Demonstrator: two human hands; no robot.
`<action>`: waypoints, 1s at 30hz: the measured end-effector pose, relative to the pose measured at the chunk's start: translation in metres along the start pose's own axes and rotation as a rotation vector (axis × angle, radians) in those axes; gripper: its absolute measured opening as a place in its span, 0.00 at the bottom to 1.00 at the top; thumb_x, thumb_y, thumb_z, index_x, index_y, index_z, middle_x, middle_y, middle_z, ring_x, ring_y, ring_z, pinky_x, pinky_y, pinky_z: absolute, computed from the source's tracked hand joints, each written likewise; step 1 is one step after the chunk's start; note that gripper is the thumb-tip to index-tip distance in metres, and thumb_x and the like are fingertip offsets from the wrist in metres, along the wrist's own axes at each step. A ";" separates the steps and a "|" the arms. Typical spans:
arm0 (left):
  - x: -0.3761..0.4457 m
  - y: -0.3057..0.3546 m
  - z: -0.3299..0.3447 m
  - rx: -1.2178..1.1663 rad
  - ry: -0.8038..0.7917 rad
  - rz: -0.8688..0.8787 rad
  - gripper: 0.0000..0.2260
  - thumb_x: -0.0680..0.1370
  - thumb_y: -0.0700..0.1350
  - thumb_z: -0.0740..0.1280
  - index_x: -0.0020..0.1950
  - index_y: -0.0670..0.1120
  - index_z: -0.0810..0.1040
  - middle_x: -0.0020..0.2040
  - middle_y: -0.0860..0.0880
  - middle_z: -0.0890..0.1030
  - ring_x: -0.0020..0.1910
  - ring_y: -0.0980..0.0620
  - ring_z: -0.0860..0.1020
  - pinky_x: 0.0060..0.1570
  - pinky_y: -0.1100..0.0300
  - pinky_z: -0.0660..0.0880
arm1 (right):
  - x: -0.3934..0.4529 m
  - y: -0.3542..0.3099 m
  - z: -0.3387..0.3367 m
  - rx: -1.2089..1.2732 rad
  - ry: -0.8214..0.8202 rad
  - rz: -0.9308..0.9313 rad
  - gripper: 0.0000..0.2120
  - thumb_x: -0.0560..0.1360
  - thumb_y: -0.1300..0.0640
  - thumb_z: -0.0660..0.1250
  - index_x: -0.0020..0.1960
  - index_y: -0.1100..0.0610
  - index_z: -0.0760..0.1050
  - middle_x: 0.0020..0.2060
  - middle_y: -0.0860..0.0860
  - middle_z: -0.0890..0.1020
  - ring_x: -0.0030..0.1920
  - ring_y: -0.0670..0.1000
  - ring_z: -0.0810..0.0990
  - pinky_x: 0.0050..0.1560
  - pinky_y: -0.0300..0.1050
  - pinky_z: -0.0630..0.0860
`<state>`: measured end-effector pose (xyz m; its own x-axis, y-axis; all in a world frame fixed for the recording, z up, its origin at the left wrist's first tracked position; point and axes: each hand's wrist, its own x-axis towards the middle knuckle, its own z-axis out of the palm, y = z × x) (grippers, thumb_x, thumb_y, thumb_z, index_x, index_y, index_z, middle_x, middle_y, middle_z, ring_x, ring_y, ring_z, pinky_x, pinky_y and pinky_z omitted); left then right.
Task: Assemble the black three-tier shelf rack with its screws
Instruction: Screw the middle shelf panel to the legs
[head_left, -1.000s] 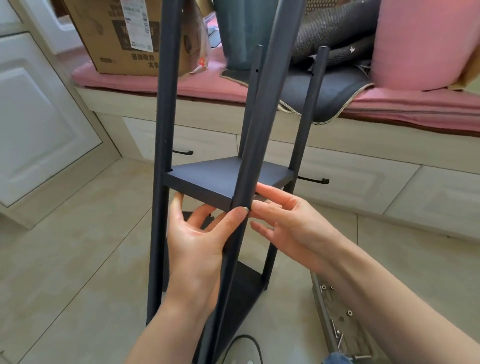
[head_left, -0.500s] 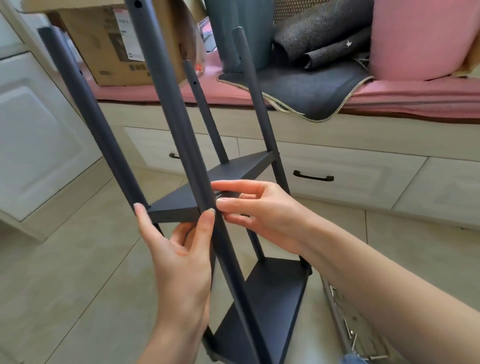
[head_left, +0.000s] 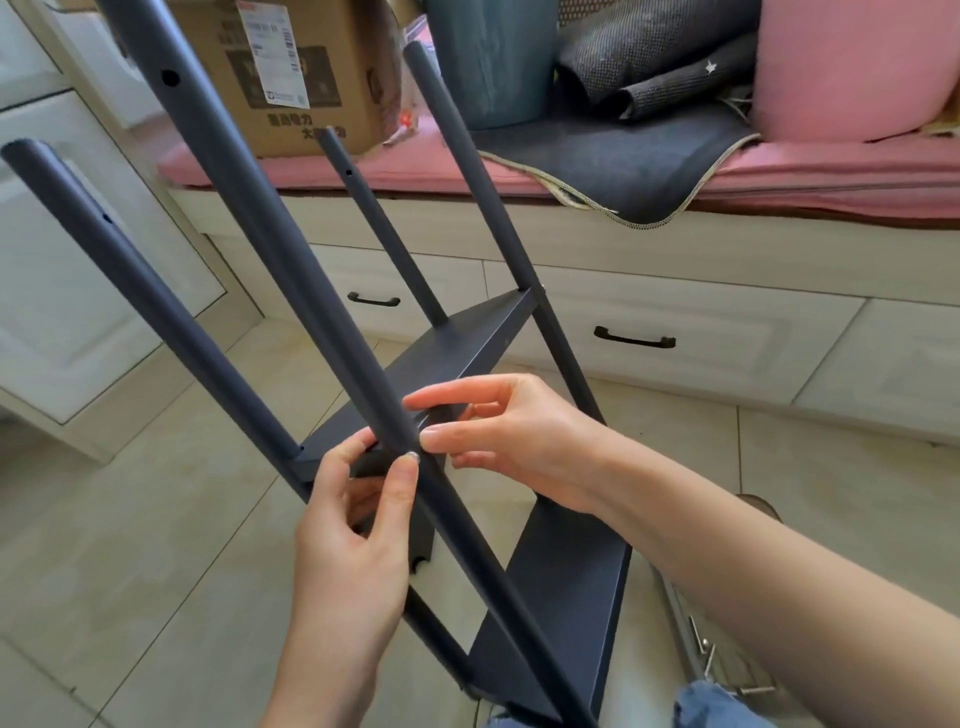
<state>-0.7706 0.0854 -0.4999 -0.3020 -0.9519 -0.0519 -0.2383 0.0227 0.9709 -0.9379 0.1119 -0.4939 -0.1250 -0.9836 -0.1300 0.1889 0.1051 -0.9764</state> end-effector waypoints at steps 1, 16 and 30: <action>0.001 0.001 -0.003 0.088 -0.008 -0.002 0.14 0.67 0.67 0.63 0.52 0.72 0.75 0.48 0.56 0.79 0.49 0.59 0.79 0.45 0.67 0.71 | 0.000 0.001 0.000 -0.015 0.008 -0.001 0.13 0.73 0.60 0.76 0.56 0.49 0.84 0.48 0.51 0.86 0.52 0.52 0.84 0.48 0.40 0.81; 0.019 -0.007 -0.015 0.287 -0.301 0.248 0.14 0.75 0.64 0.60 0.61 0.71 0.73 0.73 0.62 0.72 0.78 0.56 0.63 0.78 0.42 0.58 | -0.009 0.004 -0.016 -0.082 -0.017 0.022 0.14 0.73 0.63 0.74 0.54 0.47 0.85 0.45 0.48 0.86 0.43 0.44 0.83 0.46 0.37 0.79; 0.021 -0.037 -0.020 0.234 -0.329 0.274 0.18 0.76 0.59 0.62 0.65 0.60 0.77 0.61 0.58 0.80 0.64 0.61 0.75 0.59 0.73 0.69 | -0.003 0.017 -0.019 -0.009 -0.087 0.099 0.13 0.76 0.65 0.70 0.59 0.56 0.83 0.52 0.52 0.86 0.50 0.50 0.85 0.47 0.40 0.79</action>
<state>-0.7494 0.0584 -0.5319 -0.6491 -0.7553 0.0905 -0.2987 0.3626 0.8828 -0.9527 0.1189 -0.5131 -0.0216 -0.9773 -0.2107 0.1869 0.2030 -0.9612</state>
